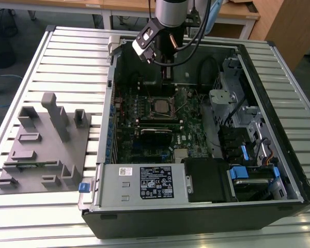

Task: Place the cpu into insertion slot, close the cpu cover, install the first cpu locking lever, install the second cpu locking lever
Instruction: 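Close the cpu cover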

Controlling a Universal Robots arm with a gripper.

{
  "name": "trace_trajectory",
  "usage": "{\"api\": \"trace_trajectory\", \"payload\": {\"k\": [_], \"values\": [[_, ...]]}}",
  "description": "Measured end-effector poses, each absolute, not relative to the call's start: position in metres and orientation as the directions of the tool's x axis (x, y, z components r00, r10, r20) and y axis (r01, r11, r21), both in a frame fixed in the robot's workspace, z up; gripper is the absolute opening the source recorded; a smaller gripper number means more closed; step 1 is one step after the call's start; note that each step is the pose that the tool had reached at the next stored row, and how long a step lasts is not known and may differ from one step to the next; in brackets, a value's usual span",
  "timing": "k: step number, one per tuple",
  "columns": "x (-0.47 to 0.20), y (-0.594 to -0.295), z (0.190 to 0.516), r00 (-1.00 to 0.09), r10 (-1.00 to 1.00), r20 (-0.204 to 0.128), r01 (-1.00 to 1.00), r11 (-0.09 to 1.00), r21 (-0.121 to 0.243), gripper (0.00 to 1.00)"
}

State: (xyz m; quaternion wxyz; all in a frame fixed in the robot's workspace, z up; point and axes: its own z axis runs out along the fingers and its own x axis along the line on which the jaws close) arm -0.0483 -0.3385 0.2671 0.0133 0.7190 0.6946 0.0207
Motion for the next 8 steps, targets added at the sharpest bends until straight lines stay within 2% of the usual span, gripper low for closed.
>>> {"api": "trace_trajectory", "payload": {"k": [8], "values": [[-0.036, -0.338, 0.267, 0.035, 0.999, 0.011, 0.998, -0.035, 0.048, 0.1]]}}
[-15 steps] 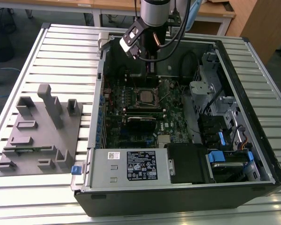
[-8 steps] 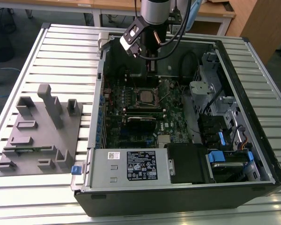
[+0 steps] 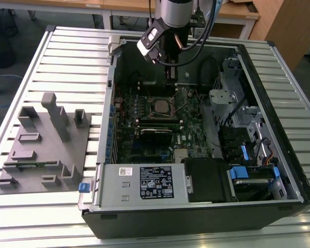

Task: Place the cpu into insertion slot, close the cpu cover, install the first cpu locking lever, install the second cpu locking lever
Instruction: 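Close the cpu cover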

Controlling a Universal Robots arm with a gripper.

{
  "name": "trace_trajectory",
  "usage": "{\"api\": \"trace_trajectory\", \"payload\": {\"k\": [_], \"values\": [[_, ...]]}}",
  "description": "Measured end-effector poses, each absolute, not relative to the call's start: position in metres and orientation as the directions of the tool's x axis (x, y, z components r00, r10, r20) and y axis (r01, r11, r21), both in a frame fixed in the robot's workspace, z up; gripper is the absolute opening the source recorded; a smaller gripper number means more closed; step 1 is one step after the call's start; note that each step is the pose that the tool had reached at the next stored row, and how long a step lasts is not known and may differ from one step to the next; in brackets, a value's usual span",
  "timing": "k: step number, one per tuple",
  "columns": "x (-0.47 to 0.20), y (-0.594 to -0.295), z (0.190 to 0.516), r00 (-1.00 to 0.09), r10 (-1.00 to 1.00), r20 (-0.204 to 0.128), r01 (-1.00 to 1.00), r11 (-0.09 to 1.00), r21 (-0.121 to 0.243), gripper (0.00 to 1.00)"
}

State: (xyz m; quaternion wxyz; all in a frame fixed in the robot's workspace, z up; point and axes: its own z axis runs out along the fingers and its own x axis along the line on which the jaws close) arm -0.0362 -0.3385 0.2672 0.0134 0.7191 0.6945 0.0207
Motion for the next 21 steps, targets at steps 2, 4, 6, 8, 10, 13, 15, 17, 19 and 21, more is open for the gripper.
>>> {"api": "trace_trajectory", "payload": {"k": [2, 4, 6, 8, 10, 13, 15, 17, 19, 21], "values": [[-0.033, -0.338, 0.267, 0.035, 0.999, 0.011, 0.998, -0.035, 0.048, 0.1], [-0.03, -0.338, 0.267, 0.035, 0.999, 0.011, 0.998, -0.035, 0.048, 0.1], [-0.026, -0.338, 0.267, 0.035, 0.999, 0.011, 0.998, -0.035, 0.048, 0.1], [-0.023, -0.338, 0.267, 0.035, 0.999, 0.011, 0.998, -0.035, 0.048, 0.1], [-0.021, -0.338, 0.267, 0.035, 0.999, 0.011, 0.998, -0.035, 0.048, 0.1], [-0.017, -0.338, 0.267, 0.035, 0.999, 0.011, 0.998, -0.035, 0.048, 0.1], [-0.014, -0.338, 0.267, 0.035, 0.999, 0.011, 0.998, -0.035, 0.048, 0.1], [-0.012, -0.338, 0.267, 0.035, 0.999, 0.011, 0.998, -0.035, 0.048, 0.1], [-0.009, -0.338, 0.267, 0.035, 0.999, 0.011, 0.998, -0.035, 0.048, 0.1], [-0.005, -0.338, 0.267, 0.035, 0.999, 0.011, 0.998, -0.035, 0.048, 0.1]]}}
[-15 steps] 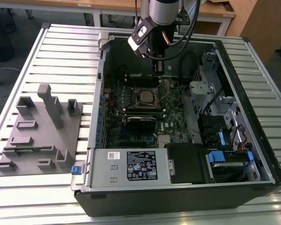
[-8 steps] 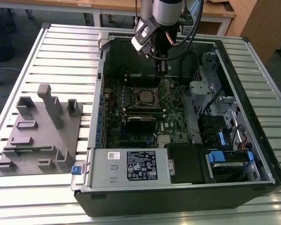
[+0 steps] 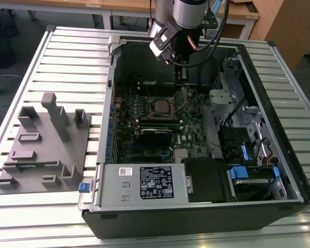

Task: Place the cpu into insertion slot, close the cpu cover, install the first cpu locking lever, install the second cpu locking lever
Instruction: 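Close the cpu cover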

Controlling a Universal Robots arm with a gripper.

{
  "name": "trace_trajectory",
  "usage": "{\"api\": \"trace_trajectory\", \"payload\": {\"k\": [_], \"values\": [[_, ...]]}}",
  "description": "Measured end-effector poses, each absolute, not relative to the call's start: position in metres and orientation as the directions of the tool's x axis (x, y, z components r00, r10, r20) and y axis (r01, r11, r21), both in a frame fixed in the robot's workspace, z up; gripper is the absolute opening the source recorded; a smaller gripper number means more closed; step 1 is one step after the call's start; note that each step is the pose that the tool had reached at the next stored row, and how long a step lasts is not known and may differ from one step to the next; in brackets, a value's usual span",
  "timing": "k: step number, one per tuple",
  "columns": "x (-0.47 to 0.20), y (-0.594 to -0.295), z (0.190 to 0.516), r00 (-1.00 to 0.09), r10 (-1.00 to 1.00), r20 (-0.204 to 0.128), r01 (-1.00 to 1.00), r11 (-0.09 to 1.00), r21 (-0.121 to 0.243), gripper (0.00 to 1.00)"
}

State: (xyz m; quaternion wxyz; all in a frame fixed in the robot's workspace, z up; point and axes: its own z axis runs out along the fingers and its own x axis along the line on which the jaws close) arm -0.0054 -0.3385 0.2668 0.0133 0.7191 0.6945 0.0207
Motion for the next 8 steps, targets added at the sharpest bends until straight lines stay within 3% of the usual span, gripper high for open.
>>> {"api": "trace_trajectory", "payload": {"k": [8], "values": [[0.012, -0.338, 0.266, 0.035, 0.999, 0.011, 0.998, -0.035, 0.048, 0.1]]}}
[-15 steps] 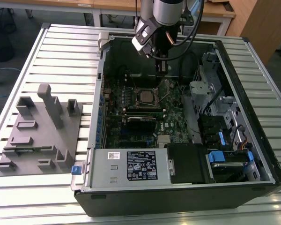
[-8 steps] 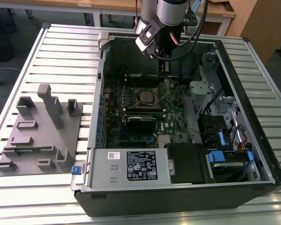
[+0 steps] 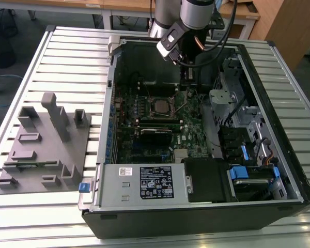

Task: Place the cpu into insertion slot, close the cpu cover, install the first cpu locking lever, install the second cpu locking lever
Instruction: 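Close the cpu cover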

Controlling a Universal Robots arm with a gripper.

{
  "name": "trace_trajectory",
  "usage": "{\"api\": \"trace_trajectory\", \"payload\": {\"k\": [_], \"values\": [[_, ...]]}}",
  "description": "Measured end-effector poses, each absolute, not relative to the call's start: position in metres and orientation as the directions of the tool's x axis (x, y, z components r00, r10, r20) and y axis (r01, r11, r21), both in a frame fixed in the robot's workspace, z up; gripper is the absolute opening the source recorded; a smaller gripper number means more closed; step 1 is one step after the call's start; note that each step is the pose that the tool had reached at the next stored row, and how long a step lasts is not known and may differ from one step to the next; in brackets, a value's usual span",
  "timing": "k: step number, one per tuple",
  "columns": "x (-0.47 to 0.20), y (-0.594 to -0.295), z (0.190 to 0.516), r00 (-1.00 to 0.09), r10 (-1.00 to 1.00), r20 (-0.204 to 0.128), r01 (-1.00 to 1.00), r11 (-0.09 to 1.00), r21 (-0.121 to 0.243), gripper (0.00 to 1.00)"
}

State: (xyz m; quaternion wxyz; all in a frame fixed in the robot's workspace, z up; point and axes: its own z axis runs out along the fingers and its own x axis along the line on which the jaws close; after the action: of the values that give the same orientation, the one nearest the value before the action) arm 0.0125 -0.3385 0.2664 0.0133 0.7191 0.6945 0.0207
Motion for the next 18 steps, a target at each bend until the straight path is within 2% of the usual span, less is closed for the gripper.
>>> {"api": "trace_trajectory", "payload": {"k": [18], "values": [[0.048, -0.338, 0.266, 0.035, 0.999, 0.011, 0.998, -0.035, 0.048, 0.1]]}}
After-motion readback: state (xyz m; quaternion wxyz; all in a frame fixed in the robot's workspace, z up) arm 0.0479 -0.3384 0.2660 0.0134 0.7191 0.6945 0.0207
